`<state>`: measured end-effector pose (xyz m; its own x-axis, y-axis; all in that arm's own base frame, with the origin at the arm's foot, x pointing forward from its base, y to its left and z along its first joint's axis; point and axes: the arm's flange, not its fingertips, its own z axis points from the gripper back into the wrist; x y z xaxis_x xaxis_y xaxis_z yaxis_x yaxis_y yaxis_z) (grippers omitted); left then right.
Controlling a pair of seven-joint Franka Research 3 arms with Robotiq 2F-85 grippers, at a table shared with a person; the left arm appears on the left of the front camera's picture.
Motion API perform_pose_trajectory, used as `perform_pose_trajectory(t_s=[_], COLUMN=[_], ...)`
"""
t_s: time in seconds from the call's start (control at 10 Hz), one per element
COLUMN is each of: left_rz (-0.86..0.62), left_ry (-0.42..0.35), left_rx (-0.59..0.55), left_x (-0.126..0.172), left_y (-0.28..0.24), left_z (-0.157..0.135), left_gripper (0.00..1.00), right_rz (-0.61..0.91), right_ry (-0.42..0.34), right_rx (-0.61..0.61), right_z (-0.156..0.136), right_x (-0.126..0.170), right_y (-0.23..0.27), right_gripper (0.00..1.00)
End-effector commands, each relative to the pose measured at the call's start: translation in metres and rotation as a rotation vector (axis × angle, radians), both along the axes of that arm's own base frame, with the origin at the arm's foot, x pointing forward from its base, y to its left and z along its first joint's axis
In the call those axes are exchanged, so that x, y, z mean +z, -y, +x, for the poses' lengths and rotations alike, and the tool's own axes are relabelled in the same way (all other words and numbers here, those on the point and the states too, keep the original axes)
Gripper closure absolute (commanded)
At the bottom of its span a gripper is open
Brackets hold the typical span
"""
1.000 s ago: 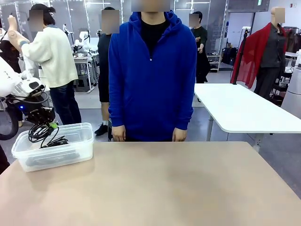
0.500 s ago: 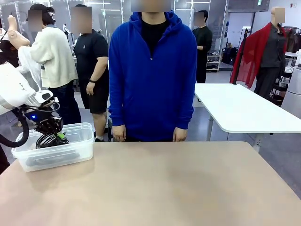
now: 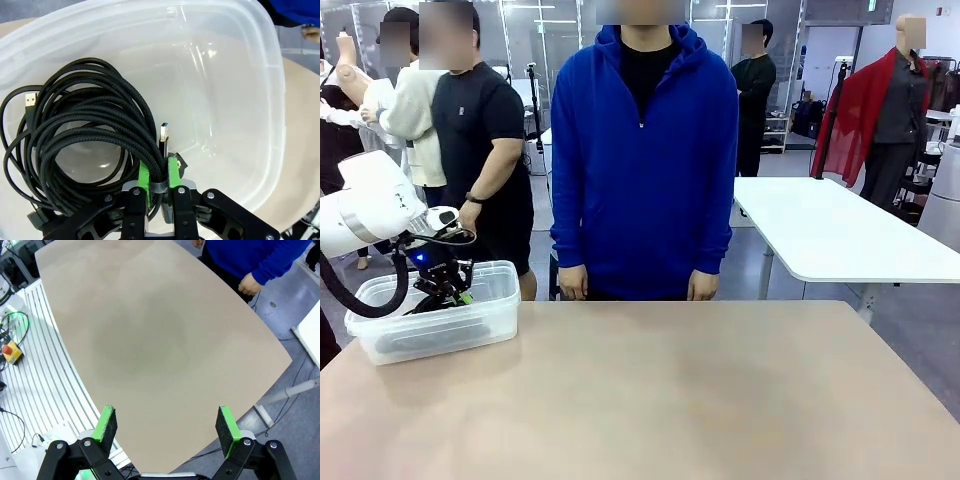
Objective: Organize and store the cables.
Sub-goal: Place the USB Extension Cable into the Organizing box.
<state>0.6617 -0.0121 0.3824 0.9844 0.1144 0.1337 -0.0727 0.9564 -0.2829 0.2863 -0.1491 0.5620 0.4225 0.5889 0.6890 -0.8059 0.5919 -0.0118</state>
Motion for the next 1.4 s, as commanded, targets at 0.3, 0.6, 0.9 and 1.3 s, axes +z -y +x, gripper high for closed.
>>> perform_pose_trajectory(t_s=[0.3,0.6,0.9,1.3], left_rz=[-0.012,-0.039,-0.046,-0.045], left_ry=[-0.013,-0.002,-0.004,-0.001], left_rx=[0.023,0.015,0.009,0.012], left_x=[0.0006,0.0000,-0.0006,-0.0007], left_y=[0.0013,-0.0008,-0.0010,0.0013], left_z=[0.0023,-0.0002,0.0013,-0.0002], left_gripper=[0.44,0.31,0.00,0.00], right_rz=[0.003,0.003,0.003,0.003], right_ry=[0.013,0.013,0.013,0.013], right_rx=[0.005,0.005,0.005,0.005], right_z=[0.0007,0.0007,0.0007,0.0007], right_x=[0.0002,0.0002,0.0002,0.0002], right_y=[0.0006,0.0006,0.0006,0.0006], right_gripper=[0.00,0.00,0.00,0.00])
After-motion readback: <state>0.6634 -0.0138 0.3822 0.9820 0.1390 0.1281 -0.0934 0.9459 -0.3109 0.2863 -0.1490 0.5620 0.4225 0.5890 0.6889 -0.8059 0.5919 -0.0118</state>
